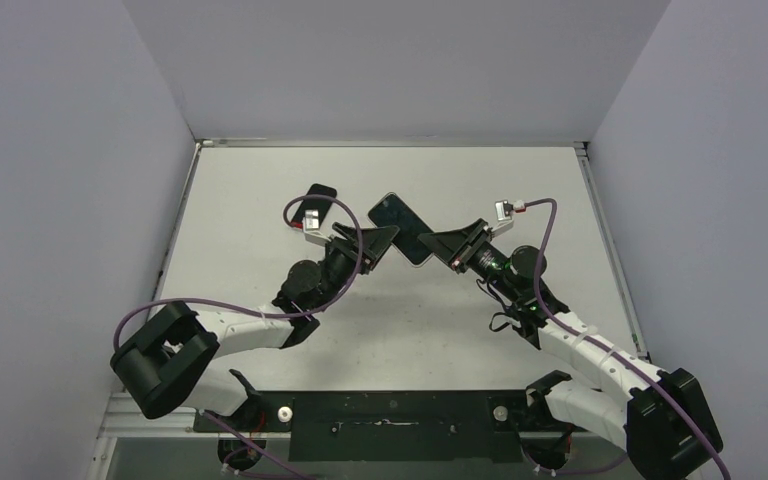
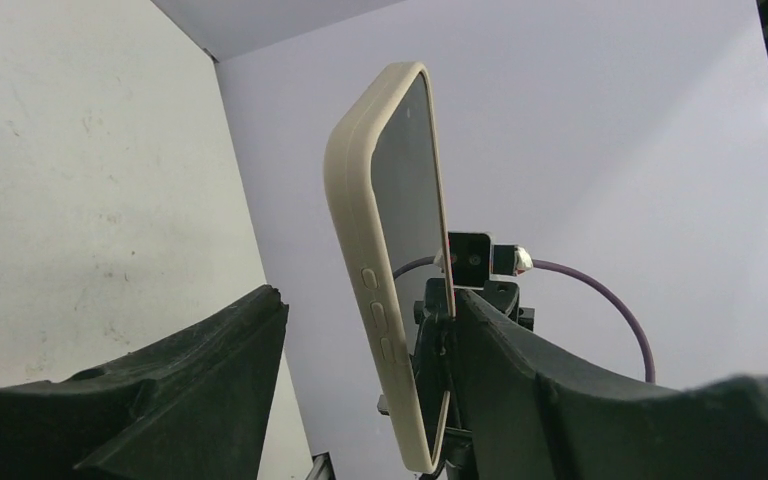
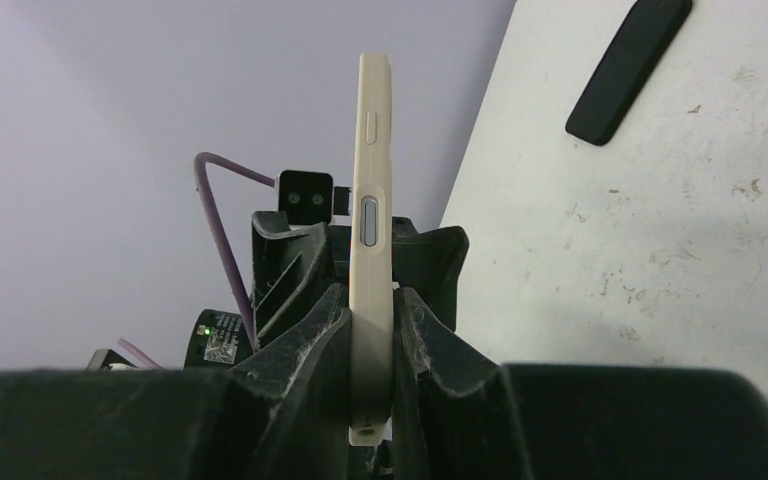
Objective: Take the phone out of the phone case
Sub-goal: Adjust the phone.
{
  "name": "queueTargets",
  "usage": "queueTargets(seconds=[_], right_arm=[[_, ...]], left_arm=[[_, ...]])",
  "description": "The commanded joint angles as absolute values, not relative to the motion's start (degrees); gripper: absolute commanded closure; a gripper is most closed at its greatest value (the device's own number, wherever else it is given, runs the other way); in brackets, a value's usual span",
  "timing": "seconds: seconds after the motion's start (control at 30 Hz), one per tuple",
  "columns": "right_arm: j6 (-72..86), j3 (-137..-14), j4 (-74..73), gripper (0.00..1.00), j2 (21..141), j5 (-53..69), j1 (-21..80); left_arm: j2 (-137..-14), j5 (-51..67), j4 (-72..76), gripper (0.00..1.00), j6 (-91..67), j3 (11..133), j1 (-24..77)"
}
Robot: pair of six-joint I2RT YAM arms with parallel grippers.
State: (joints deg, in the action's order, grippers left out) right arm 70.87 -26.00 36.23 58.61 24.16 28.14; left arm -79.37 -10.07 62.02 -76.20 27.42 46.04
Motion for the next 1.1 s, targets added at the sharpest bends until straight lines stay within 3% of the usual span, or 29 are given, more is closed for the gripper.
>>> queueTargets(seconds=[0.0, 0.13, 0.4, 0.5, 0.67, 0.8, 1.07], right_arm=[[73.41, -26.81, 46.45, 1.0, 57.86, 23.47, 28.73], [73.71, -26.82, 46.88, 1.0, 58.32, 24.13, 29.13], [73.73, -26.81, 46.54, 1.0, 58.85, 25.11, 29.62], [72.96, -26.89, 46.05, 0.98, 58.66, 25.56, 29.62], [71.47, -26.49, 44.52, 0.92, 57.89, 25.84, 29.62], [69.4, -26.63, 42.76, 0.77, 57.38, 26.29, 29.62], [56.72, -31.39, 29.51, 0.28, 53.81, 24.85, 29.39]], left_arm=[[-79.75, -8.56, 69.57, 0.44, -74.75, 29.82, 46.55], [-80.45, -9.37, 72.6, 0.59, -74.51, 29.31, 46.54], [-82.26, -7.03, 76.51, 0.78, -73.48, 30.05, 46.57], [-82.1, -6.32, 77.54, 0.98, -72.61, 29.6, 46.44], [-81.72, -6.33, 76.56, 1.0, -73.29, 29.67, 46.32], [-79.55, -4.97, 69.67, 1.0, -73.11, 31.28, 46.07], [-73.77, -6.5, 59.92, 1.0, -71.94, 32.21, 45.52]])
